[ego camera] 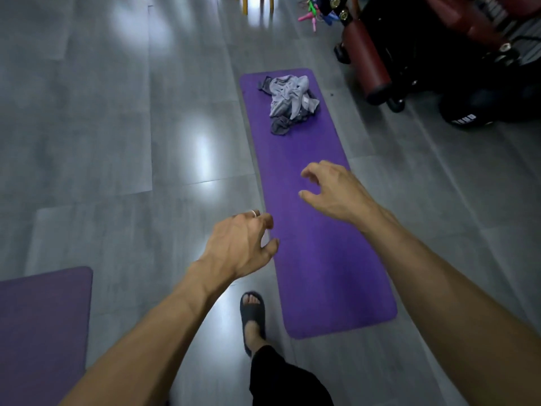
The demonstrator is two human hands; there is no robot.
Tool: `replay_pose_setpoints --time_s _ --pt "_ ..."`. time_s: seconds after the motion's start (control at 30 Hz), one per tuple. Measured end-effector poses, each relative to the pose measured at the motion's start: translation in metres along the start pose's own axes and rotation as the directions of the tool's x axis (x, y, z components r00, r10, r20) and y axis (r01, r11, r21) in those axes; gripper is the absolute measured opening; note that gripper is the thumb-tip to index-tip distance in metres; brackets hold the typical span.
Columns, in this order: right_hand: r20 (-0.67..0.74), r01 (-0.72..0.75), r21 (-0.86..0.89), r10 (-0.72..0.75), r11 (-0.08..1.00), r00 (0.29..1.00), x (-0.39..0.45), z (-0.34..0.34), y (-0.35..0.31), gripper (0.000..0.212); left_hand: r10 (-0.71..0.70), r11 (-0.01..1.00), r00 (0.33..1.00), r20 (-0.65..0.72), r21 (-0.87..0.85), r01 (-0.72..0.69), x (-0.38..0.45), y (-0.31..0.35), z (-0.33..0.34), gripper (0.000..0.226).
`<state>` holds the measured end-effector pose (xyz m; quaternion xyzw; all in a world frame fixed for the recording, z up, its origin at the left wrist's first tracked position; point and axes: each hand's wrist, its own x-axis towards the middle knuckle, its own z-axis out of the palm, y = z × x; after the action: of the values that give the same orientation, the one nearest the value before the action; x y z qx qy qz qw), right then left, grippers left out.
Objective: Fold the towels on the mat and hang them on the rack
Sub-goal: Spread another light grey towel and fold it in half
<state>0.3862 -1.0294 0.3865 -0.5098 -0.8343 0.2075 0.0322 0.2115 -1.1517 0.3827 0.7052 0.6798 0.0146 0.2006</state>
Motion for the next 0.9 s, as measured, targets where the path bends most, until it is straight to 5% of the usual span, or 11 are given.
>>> replay_pose_setpoints --time_s 0.47,0.9 --pt "0.026 -0.111 0.031 0.110 0.993 0.994 0.293 -0.003 -0.085 0.042 0.080 0.997 0.996 0.046 0.002 -0.080 0.215 -0.199 -0.109 0.040" --pt "-0.102 -0.328 0.177 0.349 0.928 0.932 0.551 -0.042 -0.047 0.034 0.273 0.954 0.952 0.136 0.087 -0.286 0.492 -0.308 -0.192 0.037"
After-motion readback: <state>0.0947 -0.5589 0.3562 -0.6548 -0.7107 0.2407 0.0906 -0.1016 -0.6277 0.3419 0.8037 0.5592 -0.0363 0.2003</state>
